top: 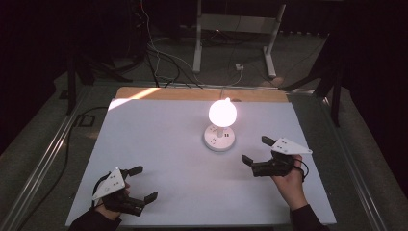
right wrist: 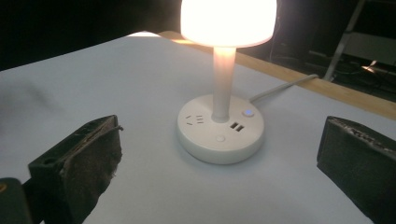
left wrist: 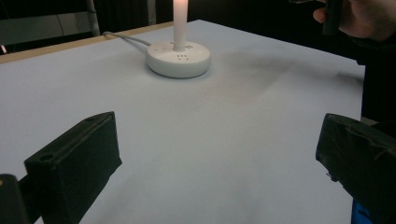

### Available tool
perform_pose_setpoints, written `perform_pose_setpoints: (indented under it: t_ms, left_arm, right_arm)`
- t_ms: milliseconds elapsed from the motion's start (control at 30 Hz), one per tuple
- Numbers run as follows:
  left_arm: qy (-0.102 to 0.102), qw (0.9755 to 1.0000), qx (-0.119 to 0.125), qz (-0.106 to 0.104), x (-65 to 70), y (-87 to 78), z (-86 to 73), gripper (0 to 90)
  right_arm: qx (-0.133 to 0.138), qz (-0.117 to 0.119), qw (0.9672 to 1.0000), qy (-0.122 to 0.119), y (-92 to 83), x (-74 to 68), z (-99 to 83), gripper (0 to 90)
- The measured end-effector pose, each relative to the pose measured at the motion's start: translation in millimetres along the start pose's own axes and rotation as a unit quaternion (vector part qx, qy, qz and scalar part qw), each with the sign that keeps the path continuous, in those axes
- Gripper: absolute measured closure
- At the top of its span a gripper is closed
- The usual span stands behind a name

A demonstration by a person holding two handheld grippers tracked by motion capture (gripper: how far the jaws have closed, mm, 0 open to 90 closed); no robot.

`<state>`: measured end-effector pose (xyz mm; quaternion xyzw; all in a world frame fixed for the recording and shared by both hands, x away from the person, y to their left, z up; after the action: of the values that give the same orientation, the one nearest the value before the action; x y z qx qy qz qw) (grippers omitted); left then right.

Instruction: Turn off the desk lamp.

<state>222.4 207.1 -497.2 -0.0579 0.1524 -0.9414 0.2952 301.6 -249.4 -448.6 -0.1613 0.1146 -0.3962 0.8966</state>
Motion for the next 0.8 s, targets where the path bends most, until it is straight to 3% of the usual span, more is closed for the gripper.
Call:
perform_pose_setpoints:
  t_ms: [100, 133, 200, 467, 567, 800]
  left_arm:
    - [0.0, 1.0, -0.002, 0.0, 0.1, 0.2, -0.1, 0.4]
    - [0.0, 1.0, -0.001, -0.001, 0.1, 0.1, -0.1, 0.4]
    - [0.0, 1.0, -0.001, 0.0, 0.1, 0.0, -0.1, 0.4]
    - [0.0, 1.0, -0.001, 0.0, 0.1, -0.2, -0.1, 0.4]
    - [-0.001, 1.0, 0.0, 0.0, 0.1, -0.3, 0.1, 0.4]
    - [-0.002, 1.0, -0.001, 0.004, -0.4, -0.5, -0.1, 0.4]
  right_arm:
    - [-0.003, 0.006, 1.0, 0.006, 4.4, -0.5, 1.1, 0.0]
    - [0.003, 0.004, 0.9997, 0.024, 9.4, -1.5, 3.0, 0.0]
    - [0.001, 0.01, 0.9995, 0.031, 12.2, -1.7, 3.6, 0.0]
    - [0.003, 0.02, 0.9994, 0.028, 27.3, -5.8, 8.1, 0.0]
    - [0.004, 0.027, 0.9984, 0.05, 32.6, -6.6, 11.0, 0.0]
    - [0.0, 0.015, 0.9992, 0.038, 43.5, -8.9, 13.3, 0.0]
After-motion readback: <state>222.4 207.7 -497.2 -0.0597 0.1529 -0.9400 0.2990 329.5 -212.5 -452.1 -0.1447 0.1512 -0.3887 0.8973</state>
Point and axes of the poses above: each handheld gripper's, and its own axes: y roughly forward along the jaws, z roughly out of its top, x roughly to its right, the point moved 1 cm from there along y, roughly forward along the jaws, and after that the axes turned 4 degrees about y, right-handed, at the moved point
